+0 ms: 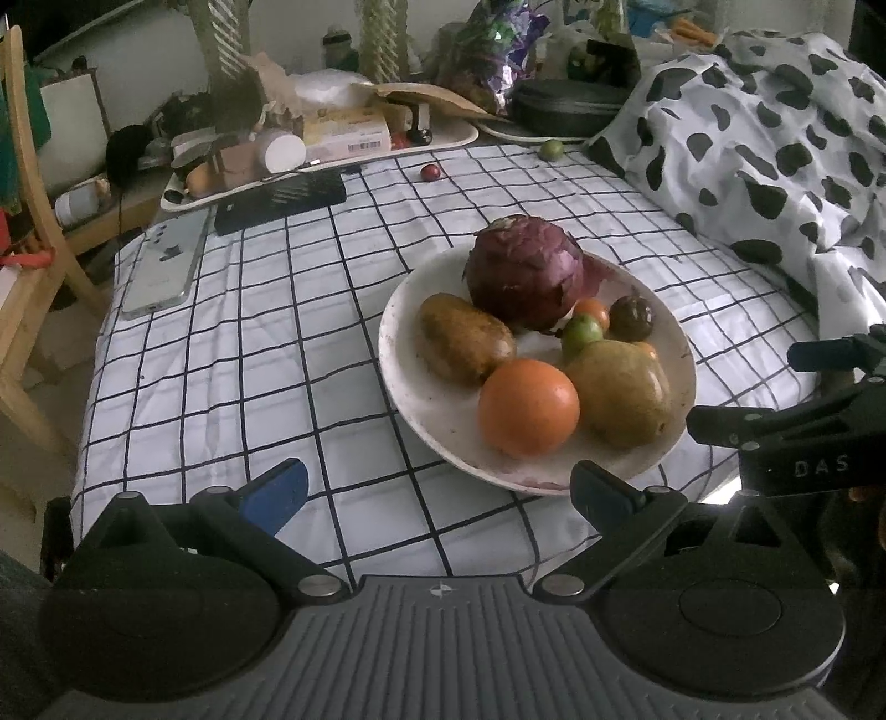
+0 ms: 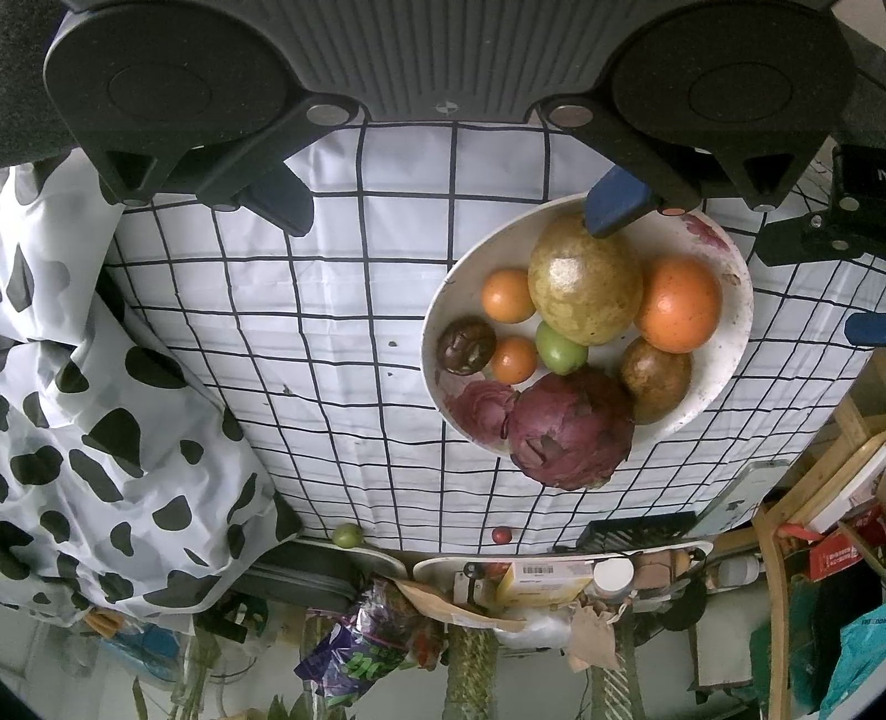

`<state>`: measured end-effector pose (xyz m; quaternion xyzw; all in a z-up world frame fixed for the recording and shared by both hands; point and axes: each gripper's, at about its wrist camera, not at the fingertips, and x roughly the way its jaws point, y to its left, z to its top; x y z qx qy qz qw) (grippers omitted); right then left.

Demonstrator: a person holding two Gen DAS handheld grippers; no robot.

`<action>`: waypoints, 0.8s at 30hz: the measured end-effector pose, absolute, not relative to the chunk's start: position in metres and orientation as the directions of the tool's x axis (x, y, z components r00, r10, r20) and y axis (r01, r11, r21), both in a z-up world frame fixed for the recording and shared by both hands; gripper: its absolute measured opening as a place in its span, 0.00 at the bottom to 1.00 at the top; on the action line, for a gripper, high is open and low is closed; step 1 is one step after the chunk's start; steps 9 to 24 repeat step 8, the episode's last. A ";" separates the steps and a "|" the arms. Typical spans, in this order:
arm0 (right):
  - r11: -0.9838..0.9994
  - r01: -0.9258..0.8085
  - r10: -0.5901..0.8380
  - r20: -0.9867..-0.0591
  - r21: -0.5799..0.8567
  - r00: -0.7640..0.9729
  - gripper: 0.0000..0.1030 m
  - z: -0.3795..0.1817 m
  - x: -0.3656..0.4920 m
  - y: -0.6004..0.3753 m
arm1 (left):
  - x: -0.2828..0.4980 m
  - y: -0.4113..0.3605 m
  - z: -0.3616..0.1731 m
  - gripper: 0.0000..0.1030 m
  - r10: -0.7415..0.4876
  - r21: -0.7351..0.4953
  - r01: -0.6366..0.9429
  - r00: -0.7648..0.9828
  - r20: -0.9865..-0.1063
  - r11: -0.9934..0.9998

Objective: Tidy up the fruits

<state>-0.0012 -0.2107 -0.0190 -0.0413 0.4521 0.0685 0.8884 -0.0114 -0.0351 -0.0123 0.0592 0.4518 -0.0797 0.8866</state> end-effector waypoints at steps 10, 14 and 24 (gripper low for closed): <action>0.986 -0.167 0.084 -0.811 -0.017 0.580 1.00 -0.020 -0.002 -0.208 | -0.014 -0.033 -0.010 1.00 -0.088 0.032 0.186 0.600 -0.795 0.982; 0.986 -0.167 0.084 -0.811 -0.017 0.580 1.00 -0.020 -0.002 -0.208 | -0.014 -0.033 -0.010 1.00 -0.088 0.032 0.186 0.600 -0.795 0.982; 0.986 -0.167 0.084 -0.811 -0.017 0.580 1.00 -0.020 -0.002 -0.208 | -0.014 -0.033 -0.010 1.00 -0.088 0.032 0.186 0.600 -0.795 0.982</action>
